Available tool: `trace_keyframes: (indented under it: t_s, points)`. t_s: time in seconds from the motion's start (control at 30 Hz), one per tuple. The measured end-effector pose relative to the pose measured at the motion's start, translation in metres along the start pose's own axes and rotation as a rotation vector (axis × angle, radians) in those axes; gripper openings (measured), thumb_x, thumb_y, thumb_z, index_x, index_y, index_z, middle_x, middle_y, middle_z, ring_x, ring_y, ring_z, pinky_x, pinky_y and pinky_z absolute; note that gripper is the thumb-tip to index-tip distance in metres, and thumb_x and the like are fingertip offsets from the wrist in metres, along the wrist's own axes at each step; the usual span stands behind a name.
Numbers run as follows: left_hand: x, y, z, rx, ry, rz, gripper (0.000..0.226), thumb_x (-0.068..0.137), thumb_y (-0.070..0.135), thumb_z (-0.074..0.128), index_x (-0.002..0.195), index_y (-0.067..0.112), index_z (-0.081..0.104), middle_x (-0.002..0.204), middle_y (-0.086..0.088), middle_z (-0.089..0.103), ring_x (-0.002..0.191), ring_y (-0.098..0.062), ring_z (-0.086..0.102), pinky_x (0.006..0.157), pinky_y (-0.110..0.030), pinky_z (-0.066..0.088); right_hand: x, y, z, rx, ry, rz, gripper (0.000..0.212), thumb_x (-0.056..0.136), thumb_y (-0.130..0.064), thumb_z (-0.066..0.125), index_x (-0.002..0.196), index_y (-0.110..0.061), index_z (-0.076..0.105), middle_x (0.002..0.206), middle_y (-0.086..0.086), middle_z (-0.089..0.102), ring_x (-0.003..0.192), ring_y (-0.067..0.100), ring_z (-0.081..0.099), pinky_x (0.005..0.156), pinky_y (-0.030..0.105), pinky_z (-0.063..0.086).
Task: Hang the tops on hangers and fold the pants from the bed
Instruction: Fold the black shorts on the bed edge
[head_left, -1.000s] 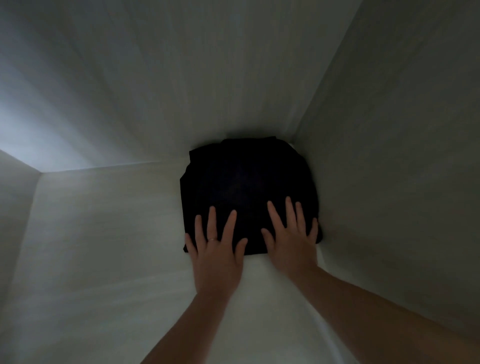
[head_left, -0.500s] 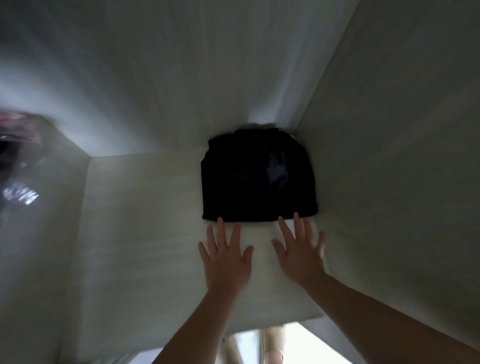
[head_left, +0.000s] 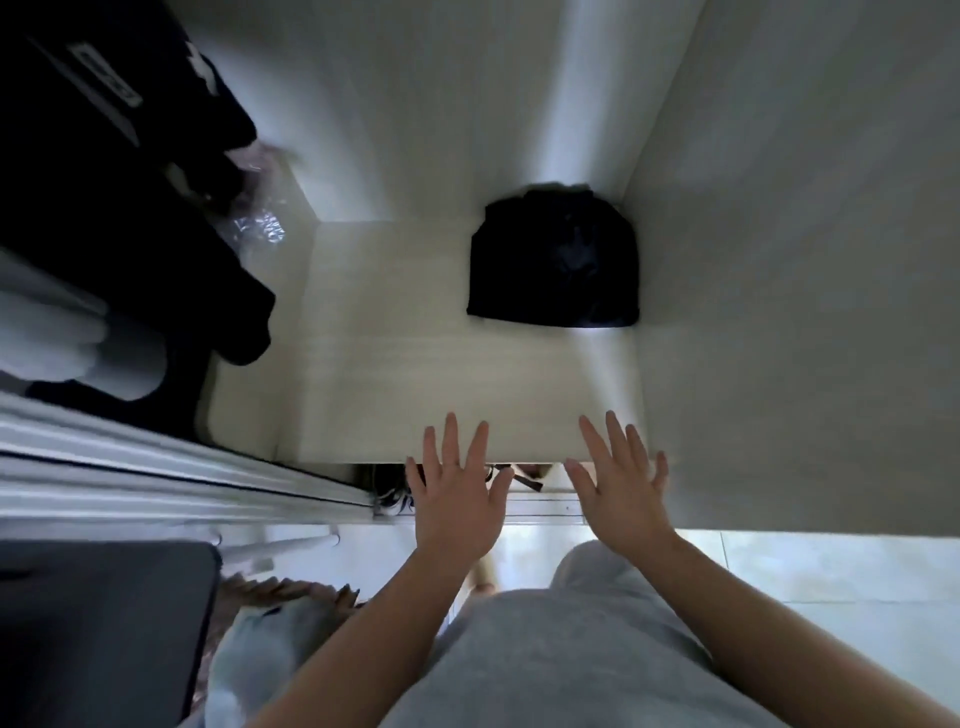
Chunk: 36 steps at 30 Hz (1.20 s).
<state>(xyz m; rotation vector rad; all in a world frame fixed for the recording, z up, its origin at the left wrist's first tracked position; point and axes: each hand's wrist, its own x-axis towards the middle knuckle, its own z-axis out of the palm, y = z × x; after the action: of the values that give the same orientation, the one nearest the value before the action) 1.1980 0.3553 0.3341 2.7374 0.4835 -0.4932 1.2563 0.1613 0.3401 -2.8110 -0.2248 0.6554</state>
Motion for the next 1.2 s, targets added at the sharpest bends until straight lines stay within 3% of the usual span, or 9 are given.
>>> trace_keyframes:
  t_s: [0.27, 0.4, 0.7, 0.87, 1.07, 1.2]
  points:
    - [-0.084, 0.010, 0.010, -0.173, 0.187, -0.084, 0.078, 0.088, 0.075, 0.005, 0.158, 0.043, 0.009, 0.169, 0.003, -0.004, 0.155, -0.025, -0.006, 0.124, -0.051, 0.009, -0.044, 0.020, -0.021, -0.083, -0.046, -0.313, 0.063, 0.098, -0.062, 0.013, 0.157, -0.046, 0.002, 0.168, -0.010, -0.009, 0.155, 0.016, -0.010, 0.121, 0.050, -0.008]
    - [-0.133, 0.034, 0.032, -0.258, 0.279, -0.181, 0.075, 0.089, 0.077, 0.005, 0.158, 0.045, 0.003, 0.169, 0.003, -0.001, 0.155, -0.022, -0.008, 0.125, -0.050, 0.007, -0.067, 0.041, -0.029, -0.118, -0.067, -0.491, 0.068, 0.093, -0.068, 0.006, 0.158, -0.045, 0.006, 0.168, -0.012, -0.006, 0.155, 0.015, -0.010, 0.120, 0.049, -0.010]
    - [-0.266, 0.084, 0.086, -0.273, 0.352, -0.548, 0.068, 0.092, 0.072, 0.006, 0.155, 0.048, -0.008, 0.167, 0.009, -0.017, 0.153, -0.022, -0.018, 0.120, -0.045, -0.010, -0.127, 0.072, -0.026, -0.293, -0.119, -0.879, 0.072, 0.089, -0.069, -0.006, 0.157, -0.045, -0.002, 0.168, -0.013, -0.010, 0.154, 0.013, -0.012, 0.121, 0.051, -0.005]
    - [-0.344, 0.102, 0.115, -0.349, 0.438, -0.762, 0.065, 0.097, 0.069, 0.016, 0.154, 0.050, -0.009, 0.167, 0.010, -0.017, 0.152, -0.018, -0.023, 0.121, -0.044, -0.010, -0.177, 0.068, -0.014, -0.291, -0.223, -1.067, 0.067, 0.094, -0.066, 0.005, 0.157, -0.045, 0.002, 0.168, -0.014, -0.008, 0.153, 0.012, -0.013, 0.120, 0.049, -0.013]
    - [-0.431, 0.119, 0.154, -0.393, 0.499, -1.024, 0.068, 0.094, 0.072, 0.013, 0.156, 0.048, -0.002, 0.168, 0.009, -0.013, 0.153, -0.019, -0.018, 0.123, -0.048, -0.002, -0.240, 0.055, 0.018, -0.366, -0.332, -1.319, 0.061, 0.100, -0.060, 0.020, 0.157, -0.045, 0.001, 0.168, -0.014, -0.008, 0.153, 0.012, -0.016, 0.119, 0.048, -0.016]
    - [-0.495, 0.132, 0.178, -0.425, 0.545, -1.188, 0.067, 0.094, 0.072, 0.014, 0.155, 0.048, 0.001, 0.168, 0.006, -0.009, 0.154, -0.022, -0.014, 0.124, -0.051, 0.001, -0.295, 0.054, 0.041, -0.419, -0.415, -1.490, 0.064, 0.096, -0.064, 0.013, 0.156, -0.046, -0.001, 0.168, -0.013, -0.008, 0.153, 0.013, -0.016, 0.118, 0.047, -0.018]
